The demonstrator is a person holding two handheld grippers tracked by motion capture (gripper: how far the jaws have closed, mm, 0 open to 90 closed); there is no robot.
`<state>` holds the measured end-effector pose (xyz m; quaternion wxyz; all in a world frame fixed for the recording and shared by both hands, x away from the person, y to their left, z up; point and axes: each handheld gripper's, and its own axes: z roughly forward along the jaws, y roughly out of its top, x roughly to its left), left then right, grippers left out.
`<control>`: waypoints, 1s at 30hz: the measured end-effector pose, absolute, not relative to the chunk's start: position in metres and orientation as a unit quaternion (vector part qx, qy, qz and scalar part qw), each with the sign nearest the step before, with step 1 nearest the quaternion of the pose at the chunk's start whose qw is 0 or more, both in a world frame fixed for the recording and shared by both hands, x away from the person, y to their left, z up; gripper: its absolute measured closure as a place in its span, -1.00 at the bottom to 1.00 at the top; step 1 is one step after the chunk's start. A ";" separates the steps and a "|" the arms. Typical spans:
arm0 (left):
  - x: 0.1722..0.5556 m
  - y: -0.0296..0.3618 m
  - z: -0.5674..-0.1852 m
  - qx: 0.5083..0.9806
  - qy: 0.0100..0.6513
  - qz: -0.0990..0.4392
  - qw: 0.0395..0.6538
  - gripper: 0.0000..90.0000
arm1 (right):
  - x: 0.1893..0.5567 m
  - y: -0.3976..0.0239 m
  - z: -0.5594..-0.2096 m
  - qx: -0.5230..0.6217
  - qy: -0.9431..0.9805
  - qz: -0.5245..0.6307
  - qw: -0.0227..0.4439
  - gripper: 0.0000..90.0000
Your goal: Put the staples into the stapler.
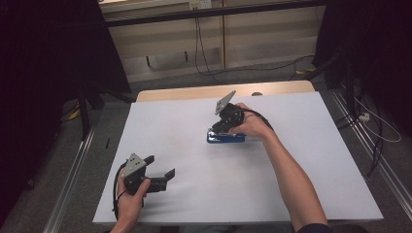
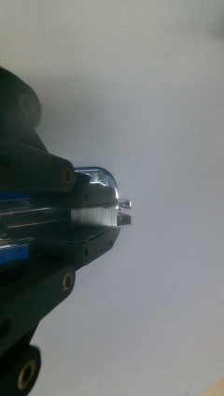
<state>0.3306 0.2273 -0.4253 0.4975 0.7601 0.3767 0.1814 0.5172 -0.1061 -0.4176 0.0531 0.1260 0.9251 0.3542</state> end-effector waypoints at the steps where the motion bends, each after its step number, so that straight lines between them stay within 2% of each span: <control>1: 0.331 0.227 -0.425 0.760 0.377 0.181 0.497 -0.92 | 0.518 -0.106 -0.418 0.123 0.925 0.355 0.054 0.76; 30: 0.331 0.227 -0.426 0.761 0.375 0.179 0.498 -0.92 | 0.520 -0.100 -0.416 0.115 0.927 0.354 0.055 0.75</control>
